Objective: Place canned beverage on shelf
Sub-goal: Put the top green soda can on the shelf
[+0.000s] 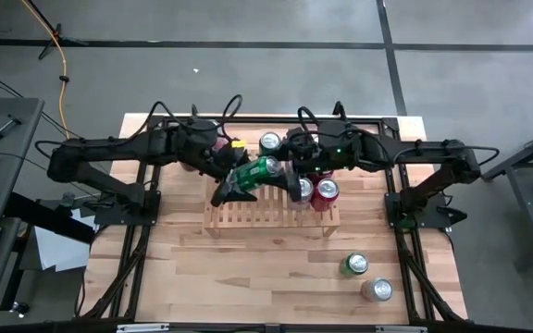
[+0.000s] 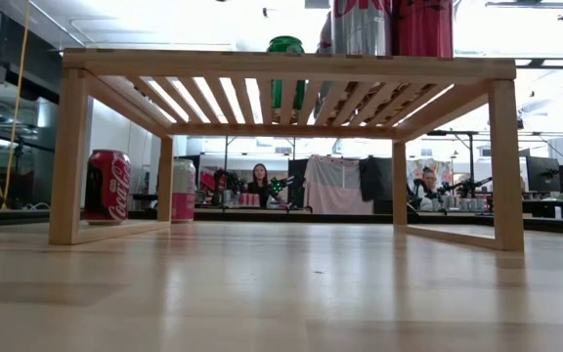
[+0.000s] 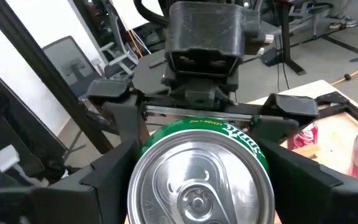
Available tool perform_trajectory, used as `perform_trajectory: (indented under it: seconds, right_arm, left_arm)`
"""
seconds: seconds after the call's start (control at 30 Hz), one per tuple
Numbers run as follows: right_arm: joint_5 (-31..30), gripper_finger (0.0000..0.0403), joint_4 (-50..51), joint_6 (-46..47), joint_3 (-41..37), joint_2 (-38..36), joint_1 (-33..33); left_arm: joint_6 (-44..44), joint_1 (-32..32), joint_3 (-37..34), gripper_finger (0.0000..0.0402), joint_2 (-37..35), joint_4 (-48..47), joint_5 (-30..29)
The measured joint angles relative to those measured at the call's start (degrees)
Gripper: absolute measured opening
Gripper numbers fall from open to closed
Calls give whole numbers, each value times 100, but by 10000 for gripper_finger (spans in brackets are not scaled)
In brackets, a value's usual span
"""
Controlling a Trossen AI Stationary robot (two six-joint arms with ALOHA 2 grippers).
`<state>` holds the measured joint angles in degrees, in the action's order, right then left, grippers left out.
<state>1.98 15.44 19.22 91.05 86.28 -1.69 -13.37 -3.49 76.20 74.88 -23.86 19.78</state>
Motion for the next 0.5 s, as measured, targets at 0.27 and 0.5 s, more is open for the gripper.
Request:
perform_trajectory:
  seconds: [0.27,0.5]
  right_arm:
    - [13,284,150,187,0,-8,-2]
    - [91,284,134,259,0,4,4]
  left_arm:
    - [149,-1,0,317,81,187,-7]
    - [208,-29,-2,277,82,131,30]
